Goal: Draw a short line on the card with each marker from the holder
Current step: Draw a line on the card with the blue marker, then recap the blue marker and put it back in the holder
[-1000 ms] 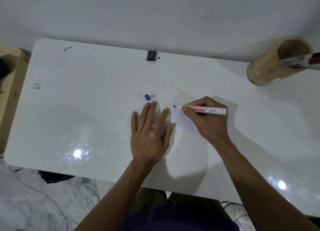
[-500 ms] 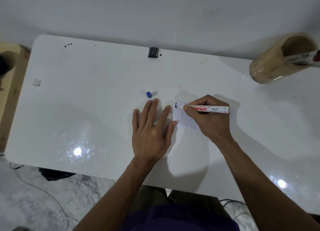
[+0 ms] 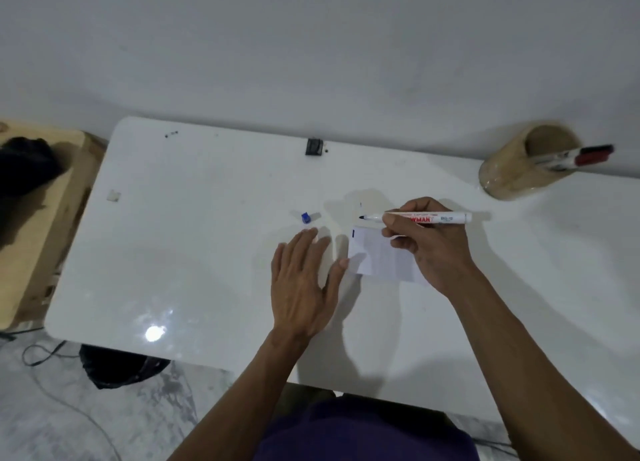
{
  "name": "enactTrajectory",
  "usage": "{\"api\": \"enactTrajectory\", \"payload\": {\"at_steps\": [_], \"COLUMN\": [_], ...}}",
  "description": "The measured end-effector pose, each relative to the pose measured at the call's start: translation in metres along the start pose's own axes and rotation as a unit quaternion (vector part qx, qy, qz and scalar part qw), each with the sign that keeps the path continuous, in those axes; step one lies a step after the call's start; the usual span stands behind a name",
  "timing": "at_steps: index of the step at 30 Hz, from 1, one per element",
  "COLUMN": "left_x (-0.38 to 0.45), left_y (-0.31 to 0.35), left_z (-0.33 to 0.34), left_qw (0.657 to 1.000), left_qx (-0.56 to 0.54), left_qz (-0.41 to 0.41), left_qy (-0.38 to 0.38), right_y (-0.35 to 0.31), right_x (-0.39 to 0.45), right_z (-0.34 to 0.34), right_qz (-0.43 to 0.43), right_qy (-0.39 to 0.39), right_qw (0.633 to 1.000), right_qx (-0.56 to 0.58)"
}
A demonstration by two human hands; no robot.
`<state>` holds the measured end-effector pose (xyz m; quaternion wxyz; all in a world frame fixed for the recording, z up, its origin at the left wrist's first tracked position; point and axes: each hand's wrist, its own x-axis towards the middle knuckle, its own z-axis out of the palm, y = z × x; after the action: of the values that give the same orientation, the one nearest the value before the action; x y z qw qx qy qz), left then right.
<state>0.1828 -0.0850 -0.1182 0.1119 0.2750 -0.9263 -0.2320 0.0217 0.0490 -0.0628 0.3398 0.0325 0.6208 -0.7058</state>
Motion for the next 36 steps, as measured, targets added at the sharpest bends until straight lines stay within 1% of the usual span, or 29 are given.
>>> {"api": "enactTrajectory", "payload": {"at_steps": [2, 5, 7, 9, 13, 15, 17, 18, 19, 21, 22, 24, 26, 28, 29, 36], "left_x": [0.01, 0.033, 0.049, 0.061, 0.071, 0.073, 0.073, 0.071, 0.069, 0.062, 0.058, 0.05, 0.044, 0.038, 0.035, 0.023], "left_y": [0.003, 0.001, -0.003, -0.007, -0.013, -0.011, -0.005, -0.001, 0.006, 0.02, 0.026, 0.034, 0.038, 0.037, 0.037, 0.026], "left_z": [-0.016, -0.033, -0.038, -0.038, -0.035, -0.035, -0.041, -0.047, -0.057, -0.077, -0.086, -0.1, -0.11, -0.117, -0.12, -0.129], "left_qw": [0.997, 0.992, 0.993, 0.996, 0.997, 0.997, 0.992, 0.98, 0.956, 0.881, 0.847, 0.795, 0.765, 0.742, 0.736, 0.749], "left_qx": [-0.043, -0.05, -0.033, -0.006, 0.02, 0.004, -0.072, -0.145, -0.231, -0.393, -0.449, -0.521, -0.558, -0.585, -0.592, -0.584], "left_qz": [-0.058, -0.109, -0.109, -0.089, -0.065, -0.074, -0.104, -0.137, -0.181, -0.261, -0.282, -0.305, -0.314, -0.319, -0.321, -0.301], "left_qy": [0.027, 0.032, 0.012, -0.011, -0.025, -0.029, -0.025, -0.022, -0.023, -0.03, -0.037, -0.053, -0.063, -0.069, -0.071, -0.087], "right_y": [-0.009, -0.016, -0.014, -0.011, -0.006, -0.006, -0.01, -0.012, -0.016, -0.023, -0.025, -0.028, -0.029, -0.028, -0.027, -0.015], "right_x": [-0.005, -0.014, -0.02, -0.026, -0.036, -0.041, -0.047, -0.051, -0.056, -0.063, -0.067, -0.075, -0.082, -0.088, -0.09, -0.106], "right_z": [0.003, 0.009, 0.014, 0.019, 0.028, 0.031, 0.034, 0.036, 0.039, 0.046, 0.05, 0.059, 0.069, 0.077, 0.08, 0.1], "right_qz": [-0.005, -0.026, -0.032, -0.033, -0.041, -0.047, -0.062, -0.072, -0.087, -0.111, -0.124, -0.146, -0.162, -0.169, -0.171, -0.192], "right_qy": [-0.01, -0.019, -0.008, 0.014, 0.051, 0.065, 0.069, 0.072, 0.078, 0.085, 0.084, 0.074, 0.067, 0.065, 0.065, 0.078], "right_qw": [0.999, 0.999, 0.999, 0.999, 0.998, 0.997, 0.996, 0.995, 0.993, 0.99, 0.989, 0.987, 0.984, 0.983, 0.983, 0.976], "right_qx": [0.034, 0.044, 0.04, 0.036, 0.017, 0.017, 0.017, 0.015, 0.013, 0.008, 0.007, -0.002, -0.013, -0.019, -0.02, -0.06]}}
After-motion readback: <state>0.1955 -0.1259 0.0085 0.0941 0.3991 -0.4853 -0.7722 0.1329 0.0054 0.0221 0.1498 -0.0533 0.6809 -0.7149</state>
